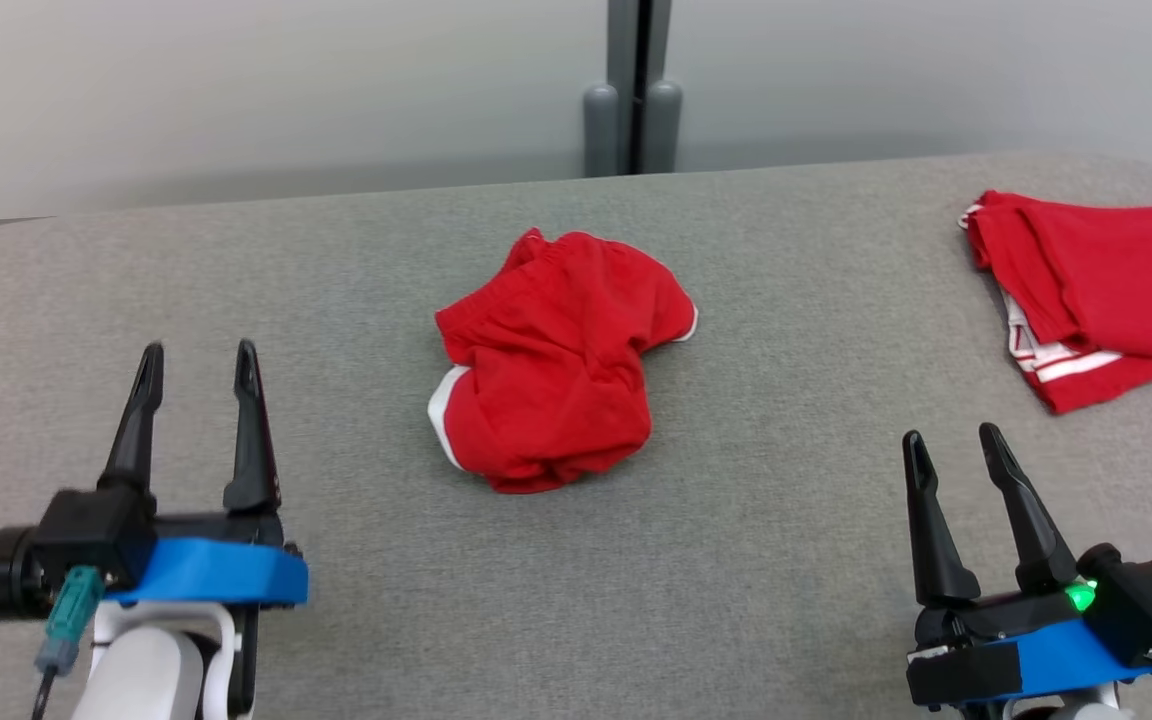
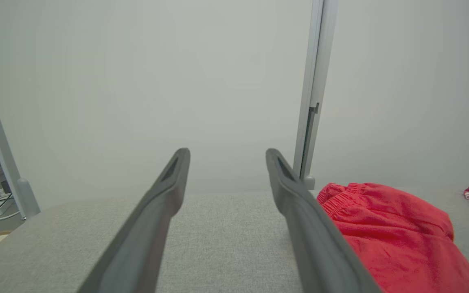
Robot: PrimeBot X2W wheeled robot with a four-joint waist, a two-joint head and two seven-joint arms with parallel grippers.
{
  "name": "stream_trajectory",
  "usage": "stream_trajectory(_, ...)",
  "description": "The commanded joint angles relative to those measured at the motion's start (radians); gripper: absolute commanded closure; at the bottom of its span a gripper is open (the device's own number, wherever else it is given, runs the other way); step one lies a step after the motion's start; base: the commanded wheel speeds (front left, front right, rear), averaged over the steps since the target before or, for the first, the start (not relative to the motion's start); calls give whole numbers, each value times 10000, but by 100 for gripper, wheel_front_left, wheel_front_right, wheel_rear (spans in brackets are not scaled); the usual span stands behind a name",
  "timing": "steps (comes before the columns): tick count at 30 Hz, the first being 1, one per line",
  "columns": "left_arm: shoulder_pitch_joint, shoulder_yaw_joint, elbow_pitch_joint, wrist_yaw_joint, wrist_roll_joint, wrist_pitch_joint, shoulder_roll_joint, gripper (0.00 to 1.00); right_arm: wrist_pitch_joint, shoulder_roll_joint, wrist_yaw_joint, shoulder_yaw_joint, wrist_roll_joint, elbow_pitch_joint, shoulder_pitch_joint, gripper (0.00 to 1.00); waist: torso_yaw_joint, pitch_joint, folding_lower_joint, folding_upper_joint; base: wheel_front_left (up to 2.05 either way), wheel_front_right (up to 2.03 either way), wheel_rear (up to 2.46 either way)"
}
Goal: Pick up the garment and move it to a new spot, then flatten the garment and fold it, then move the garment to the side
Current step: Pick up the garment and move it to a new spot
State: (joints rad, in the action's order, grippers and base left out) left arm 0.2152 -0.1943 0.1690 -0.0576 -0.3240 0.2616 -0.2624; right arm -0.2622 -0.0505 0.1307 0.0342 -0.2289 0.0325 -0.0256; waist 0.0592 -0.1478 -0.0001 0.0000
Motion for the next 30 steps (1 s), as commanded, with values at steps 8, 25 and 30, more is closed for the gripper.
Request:
stream_trajectory(8, -1436, 1159, -424, 233, 815, 45, 541, 0, -34, 1, 2, -98, 119, 159, 465, 0, -716, 636, 1, 0, 0, 0, 0)
stream_trajectory(25, -2190, 1765, -2, 906, 1642, 46, 1101, 0, -35, 1, 2, -105, 172, 490, 1267, 0, -920, 1202, 1, 0, 0, 0, 0)
stream_trajectory(30, -2228, 1937, 34, 1016, 1781, 46, 1204, 0, -34, 1, 2, -120, 173, 464, 1330, 0, -879, 1244, 1, 0, 0, 0, 0)
